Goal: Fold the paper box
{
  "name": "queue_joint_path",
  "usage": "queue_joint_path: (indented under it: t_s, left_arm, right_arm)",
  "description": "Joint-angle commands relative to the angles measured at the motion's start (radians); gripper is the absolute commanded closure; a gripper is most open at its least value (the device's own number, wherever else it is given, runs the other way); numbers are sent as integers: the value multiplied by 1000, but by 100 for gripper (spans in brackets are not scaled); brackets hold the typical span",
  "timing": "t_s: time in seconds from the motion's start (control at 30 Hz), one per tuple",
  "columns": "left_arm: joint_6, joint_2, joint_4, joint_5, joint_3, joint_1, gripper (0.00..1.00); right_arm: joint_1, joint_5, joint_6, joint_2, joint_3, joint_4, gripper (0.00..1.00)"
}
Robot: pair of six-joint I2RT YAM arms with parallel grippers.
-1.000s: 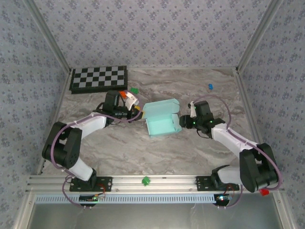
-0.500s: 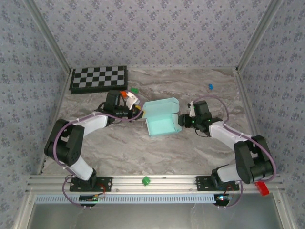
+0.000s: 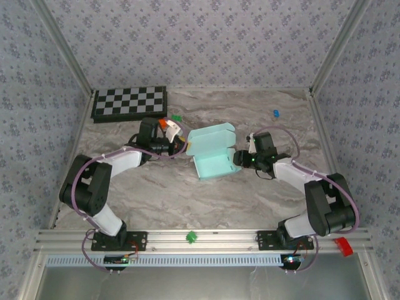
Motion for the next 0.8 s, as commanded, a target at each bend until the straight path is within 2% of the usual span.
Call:
queue_joint_path:
  t_s: [0.0,0.17,0.33,0.57,0.77]
  left_arm:
    - [40,-25,-5,29,-13,-8,100]
    - [59,-30,-23,26,-11,-10,100]
    - [57,-28,-25,24,-5,-11,100]
    - [52,-26,-27,19,-1,-12,100]
    - [30,-21,-17,10,-2,-11,100]
  right_arm:
    - [-8,-32,-18,-13,-1,-2,48]
    - [-32,-17,-14,-14,1,-17,46]
    - [-75,-115,-6,4,-13,44,45]
    - [-85,-192,1,71,6,76,43]
    - [-75,-243,28,113,1,120,47]
